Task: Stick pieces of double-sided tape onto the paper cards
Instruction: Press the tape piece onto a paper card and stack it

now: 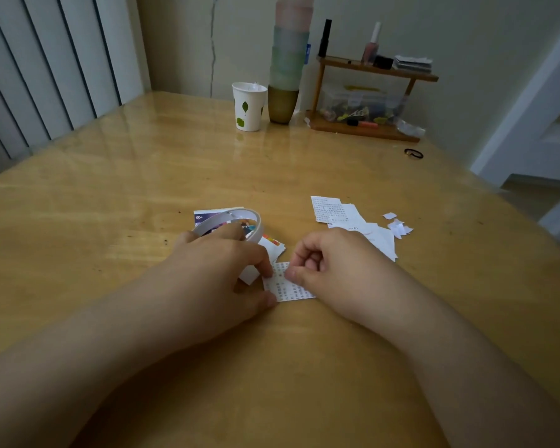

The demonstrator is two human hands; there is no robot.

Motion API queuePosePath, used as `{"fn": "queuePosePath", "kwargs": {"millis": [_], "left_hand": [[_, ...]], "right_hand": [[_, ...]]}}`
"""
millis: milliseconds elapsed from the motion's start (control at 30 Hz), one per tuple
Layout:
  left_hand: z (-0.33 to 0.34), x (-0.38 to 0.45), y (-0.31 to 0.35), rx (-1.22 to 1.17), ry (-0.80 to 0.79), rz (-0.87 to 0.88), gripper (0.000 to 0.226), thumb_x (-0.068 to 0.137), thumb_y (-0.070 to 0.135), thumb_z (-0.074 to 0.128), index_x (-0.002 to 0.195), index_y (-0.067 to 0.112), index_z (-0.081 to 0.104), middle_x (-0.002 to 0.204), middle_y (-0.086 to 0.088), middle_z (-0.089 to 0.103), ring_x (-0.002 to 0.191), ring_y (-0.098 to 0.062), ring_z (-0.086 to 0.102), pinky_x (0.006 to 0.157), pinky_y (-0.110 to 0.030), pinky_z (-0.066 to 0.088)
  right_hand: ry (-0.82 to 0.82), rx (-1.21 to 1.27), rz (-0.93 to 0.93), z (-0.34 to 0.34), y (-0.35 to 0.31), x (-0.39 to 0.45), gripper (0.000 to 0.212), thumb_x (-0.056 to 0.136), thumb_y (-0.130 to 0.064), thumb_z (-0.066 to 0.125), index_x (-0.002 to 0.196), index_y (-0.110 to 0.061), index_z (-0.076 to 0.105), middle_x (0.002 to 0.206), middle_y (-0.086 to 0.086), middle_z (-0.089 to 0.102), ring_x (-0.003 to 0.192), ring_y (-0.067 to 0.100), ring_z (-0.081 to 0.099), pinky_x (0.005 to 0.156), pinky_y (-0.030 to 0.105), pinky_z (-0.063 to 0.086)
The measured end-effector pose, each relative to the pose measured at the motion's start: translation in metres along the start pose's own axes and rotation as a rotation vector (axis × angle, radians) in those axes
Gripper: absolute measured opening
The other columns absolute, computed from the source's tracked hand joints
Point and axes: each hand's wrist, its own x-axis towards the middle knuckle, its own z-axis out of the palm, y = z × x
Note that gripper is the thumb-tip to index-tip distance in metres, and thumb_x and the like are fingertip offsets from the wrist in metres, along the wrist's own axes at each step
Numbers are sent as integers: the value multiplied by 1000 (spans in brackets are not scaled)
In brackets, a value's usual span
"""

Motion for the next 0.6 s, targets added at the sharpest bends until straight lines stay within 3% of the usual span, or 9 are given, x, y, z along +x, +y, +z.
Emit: {"fn": "queuePosePath", "kwargs": {"millis": [167,267,333,400,467,600], "left_hand": [[2,0,-2,-1,22,-3,27,79,58,53,102,43,56,93,20,37,88,-2,38,87,-21,19],[2,0,-2,7,21,-10,26,79,58,52,102,45,56,88,25,32,88,-5,36,87,-20,18],[3,0,-2,9,20,-19,24,80,58,52,99,45,55,88,25,32,87,-5,35,86,-20,18],[3,0,-3,15,31,-21,21,80,58,53,96,45,55,87,25,33,89,-5,38,86,-21,19],[2,1,-5,30,51,-19,19,79,59,54,92,45,52,89,22,35,91,-2,40,88,-22,20],[2,3,-9,65,71,-70,22,82,58,52,99,43,53,97,16,34,96,-3,43,85,-24,18]], "right_hand": [[20,-13,-9,3,1,5,15,85,-29,67,73,-25,60,60,-9,47,53,4,42,52,22,34],[66,-40,42,-7,11,4,12,84,-28,69,75,-25,61,65,-11,51,58,3,46,52,20,36],[135,-53,81,-15,19,5,9,83,-30,70,87,-28,62,79,-13,55,67,2,49,55,14,36],[242,-80,146,-25,31,8,24,82,-35,71,103,-31,61,98,-12,56,80,2,48,59,12,33],[331,-116,242,-35,44,10,38,82,-40,69,117,-26,60,113,-7,56,96,9,50,68,20,36],[313,-201,399,-39,62,16,52,83,-52,62,122,-17,58,128,5,51,120,25,46,89,30,37]]}}
